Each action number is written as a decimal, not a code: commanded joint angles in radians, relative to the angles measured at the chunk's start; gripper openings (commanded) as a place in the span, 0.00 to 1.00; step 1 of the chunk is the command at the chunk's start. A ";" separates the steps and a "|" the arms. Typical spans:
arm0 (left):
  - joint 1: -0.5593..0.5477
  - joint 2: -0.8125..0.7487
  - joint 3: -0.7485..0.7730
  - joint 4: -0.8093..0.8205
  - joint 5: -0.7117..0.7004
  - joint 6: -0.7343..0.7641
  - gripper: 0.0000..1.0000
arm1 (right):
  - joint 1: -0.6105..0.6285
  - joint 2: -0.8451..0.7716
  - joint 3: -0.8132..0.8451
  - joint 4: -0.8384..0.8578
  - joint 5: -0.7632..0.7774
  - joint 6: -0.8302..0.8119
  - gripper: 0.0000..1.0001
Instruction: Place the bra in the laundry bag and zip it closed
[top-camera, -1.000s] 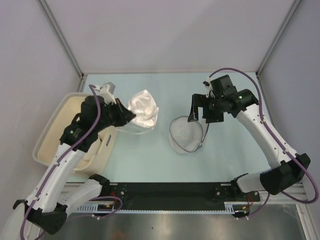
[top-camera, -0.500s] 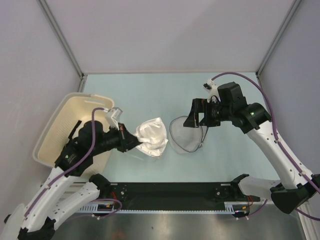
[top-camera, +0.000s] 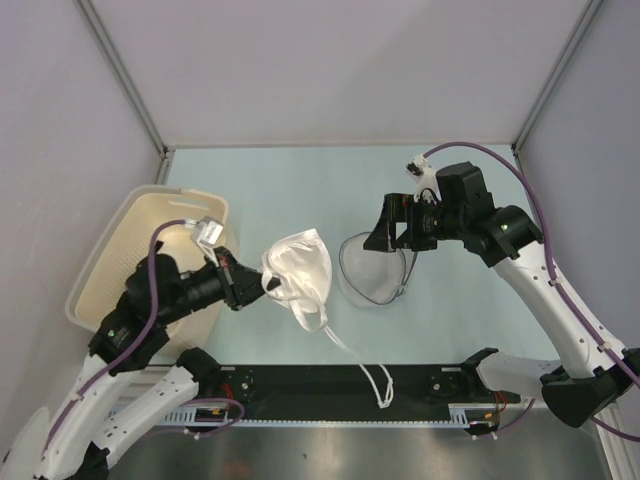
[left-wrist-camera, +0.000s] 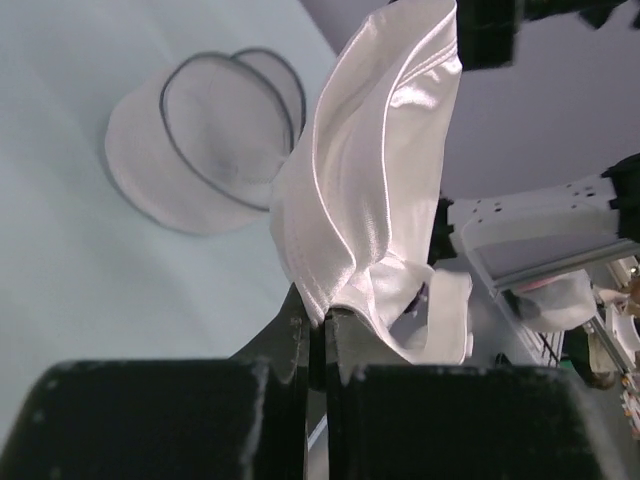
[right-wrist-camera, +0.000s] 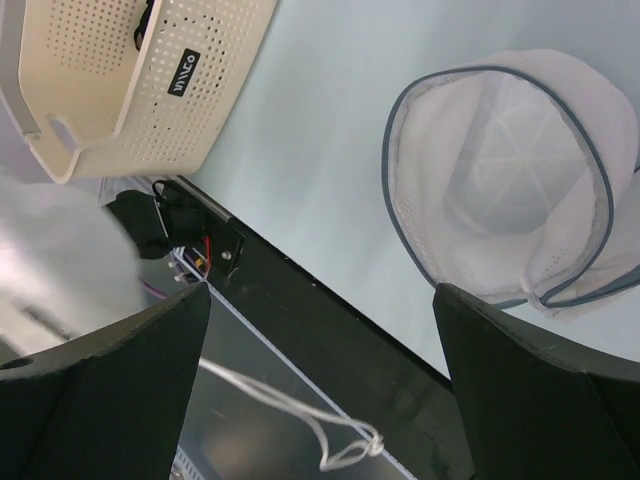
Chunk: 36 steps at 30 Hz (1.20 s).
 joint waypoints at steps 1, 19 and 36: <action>-0.004 0.092 -0.114 0.077 0.032 0.033 0.00 | 0.004 -0.016 -0.007 0.036 -0.020 0.012 1.00; 0.074 0.475 -0.287 -0.079 -0.339 -0.083 0.00 | 0.468 0.065 -0.144 0.070 0.156 -0.072 0.95; 0.125 0.373 -0.497 0.099 -0.330 -0.170 0.00 | 0.889 0.271 -0.537 0.240 0.578 0.218 0.48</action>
